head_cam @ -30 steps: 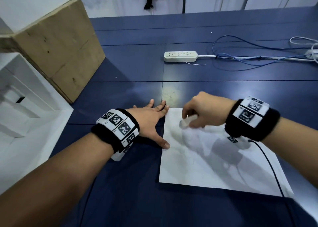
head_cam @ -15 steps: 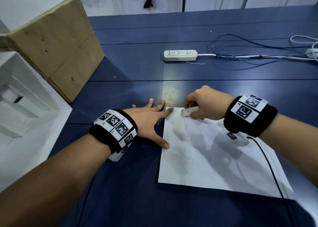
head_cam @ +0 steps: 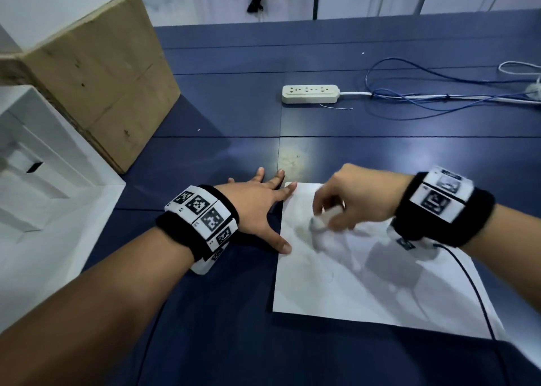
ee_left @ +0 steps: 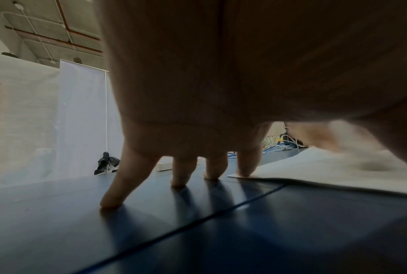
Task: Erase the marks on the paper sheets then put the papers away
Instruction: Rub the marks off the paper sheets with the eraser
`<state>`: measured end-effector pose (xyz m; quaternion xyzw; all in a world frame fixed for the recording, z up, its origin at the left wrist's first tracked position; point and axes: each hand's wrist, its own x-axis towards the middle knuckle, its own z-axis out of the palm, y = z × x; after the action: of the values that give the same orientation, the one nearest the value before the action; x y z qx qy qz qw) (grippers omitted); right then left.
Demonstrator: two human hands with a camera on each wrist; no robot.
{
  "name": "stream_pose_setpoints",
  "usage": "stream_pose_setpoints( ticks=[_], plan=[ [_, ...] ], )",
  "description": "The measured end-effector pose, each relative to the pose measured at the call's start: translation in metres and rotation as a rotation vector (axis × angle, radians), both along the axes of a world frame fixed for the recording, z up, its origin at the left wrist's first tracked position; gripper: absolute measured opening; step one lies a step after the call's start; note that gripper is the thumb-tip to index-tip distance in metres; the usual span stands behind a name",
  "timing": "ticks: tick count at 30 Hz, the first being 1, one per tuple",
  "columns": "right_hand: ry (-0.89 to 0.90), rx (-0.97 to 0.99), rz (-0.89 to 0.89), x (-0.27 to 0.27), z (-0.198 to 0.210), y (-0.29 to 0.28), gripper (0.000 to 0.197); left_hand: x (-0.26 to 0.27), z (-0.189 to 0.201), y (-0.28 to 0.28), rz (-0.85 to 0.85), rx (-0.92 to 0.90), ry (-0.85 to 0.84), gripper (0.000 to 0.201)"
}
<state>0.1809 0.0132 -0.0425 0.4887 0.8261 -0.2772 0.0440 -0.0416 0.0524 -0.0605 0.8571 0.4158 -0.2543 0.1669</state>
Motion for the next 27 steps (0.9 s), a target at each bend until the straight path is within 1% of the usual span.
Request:
stream_pose_setpoints(
  ticks=[1,3,4,8,9,11,14,16,18,20,22,23,24,27],
  plan=[
    [-0.015,-0.056,0.061,-0.004,0.002,-0.008,0.019,0.000,-0.001,0.000,-0.002,0.001,0.002,0.132],
    [-0.055,-0.064,0.096,-0.007,0.002,-0.008,0.019,0.000,-0.001,0.000,-0.005,0.003,0.007,0.132],
    [-0.058,-0.031,0.067,-0.007,0.002,-0.002,0.018,0.000,-0.001,0.000,-0.007,0.002,0.009,0.132],
    [-0.020,0.147,-0.183,0.003,-0.003,0.030,0.012,0.001,0.002,-0.001,0.000,-0.006,0.010,0.132],
    [-0.005,0.158,-0.201,0.005,-0.004,0.030,0.011,0.001,0.002,-0.001,0.001,-0.006,0.009,0.132],
    [0.009,0.106,-0.132,0.005,-0.003,0.020,0.013,0.001,0.001,-0.001,0.000,-0.007,0.009,0.132],
    [-0.018,-0.103,0.052,-0.004,0.005,-0.007,0.019,0.001,0.000,0.000,-0.006,-0.004,0.015,0.132],
    [-0.044,-0.111,0.074,-0.008,0.006,-0.009,0.019,0.001,0.000,0.000,-0.007,-0.004,0.018,0.133],
    [-0.035,-0.025,-0.012,-0.007,0.003,0.002,0.018,0.002,0.000,0.000,-0.011,0.000,0.021,0.132],
    [-0.013,0.071,-0.151,-0.002,-0.001,0.017,0.014,0.002,0.000,0.000,-0.017,0.000,0.024,0.132],
    [0.023,0.126,-0.245,0.003,-0.004,0.023,0.011,0.001,-0.001,0.001,-0.024,-0.004,0.026,0.133],
    [0.033,0.130,-0.234,0.003,-0.004,0.022,0.010,0.001,-0.002,0.002,-0.025,-0.004,0.024,0.134],
    [0.030,0.113,-0.183,0.003,-0.003,0.018,0.011,0.000,-0.003,0.003,-0.026,-0.003,0.022,0.134],
    [-0.003,-0.067,0.045,-0.007,0.003,-0.005,0.018,0.001,-0.003,0.003,-0.020,-0.002,0.017,0.134]
  ],
)
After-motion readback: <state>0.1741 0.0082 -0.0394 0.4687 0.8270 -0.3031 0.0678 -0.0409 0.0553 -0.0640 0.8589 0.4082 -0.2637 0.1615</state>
